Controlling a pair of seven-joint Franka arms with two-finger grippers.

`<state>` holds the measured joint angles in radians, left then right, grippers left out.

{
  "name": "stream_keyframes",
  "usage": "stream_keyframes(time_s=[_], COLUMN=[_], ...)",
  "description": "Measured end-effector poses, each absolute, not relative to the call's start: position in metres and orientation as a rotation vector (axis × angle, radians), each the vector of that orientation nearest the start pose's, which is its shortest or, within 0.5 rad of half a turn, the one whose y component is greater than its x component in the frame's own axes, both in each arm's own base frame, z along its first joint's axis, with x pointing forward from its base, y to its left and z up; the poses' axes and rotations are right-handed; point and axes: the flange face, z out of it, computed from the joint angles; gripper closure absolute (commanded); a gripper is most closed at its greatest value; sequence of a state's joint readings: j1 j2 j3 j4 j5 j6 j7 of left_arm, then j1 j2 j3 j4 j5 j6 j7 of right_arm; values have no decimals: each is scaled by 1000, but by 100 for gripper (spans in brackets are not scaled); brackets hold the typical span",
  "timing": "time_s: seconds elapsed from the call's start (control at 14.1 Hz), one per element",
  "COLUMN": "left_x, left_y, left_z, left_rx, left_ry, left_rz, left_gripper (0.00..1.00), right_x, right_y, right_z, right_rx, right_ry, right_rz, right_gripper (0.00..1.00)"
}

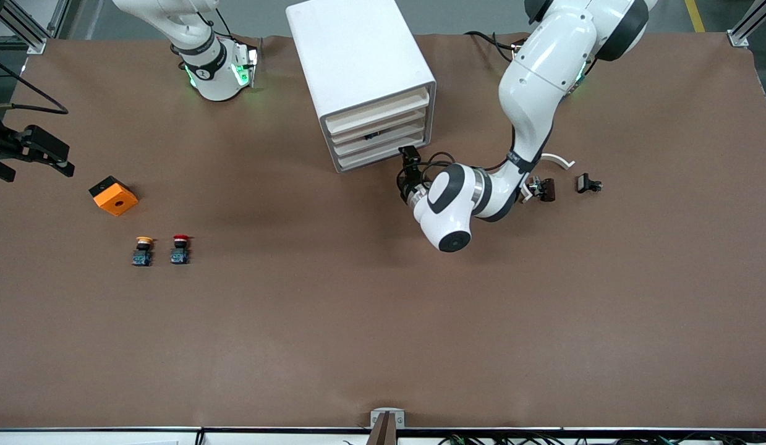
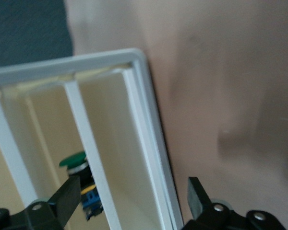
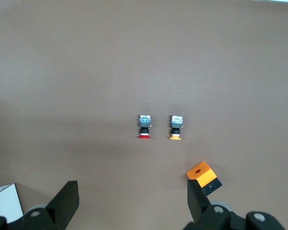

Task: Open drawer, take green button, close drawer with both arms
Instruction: 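Grasp the drawer handle with the left gripper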

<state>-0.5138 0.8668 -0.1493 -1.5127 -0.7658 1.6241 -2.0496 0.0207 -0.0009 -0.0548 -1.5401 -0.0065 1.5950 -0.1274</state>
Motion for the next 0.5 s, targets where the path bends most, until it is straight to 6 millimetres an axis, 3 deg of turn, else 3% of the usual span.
stream_keyframes(time_s=[0.14,0.36,0.5], left_x=[454,430,416], left_y=[-441,-458,-467], left_z=[145,145,142], left_rx=[2004,2042,2072], left_ry=[2528,2598,2630], left_rz=[-1811,-1847,-1857], left_gripper=[33,43,59], right_x=[557,557,557], right_y=[-19,-18,-17], right_z=[642,641,641], right_rx=[-3147,-3147,-3147], right_ry=[-150,-153,-153], right_rz=[-87,-83,-82], right_gripper=[0,0,0])
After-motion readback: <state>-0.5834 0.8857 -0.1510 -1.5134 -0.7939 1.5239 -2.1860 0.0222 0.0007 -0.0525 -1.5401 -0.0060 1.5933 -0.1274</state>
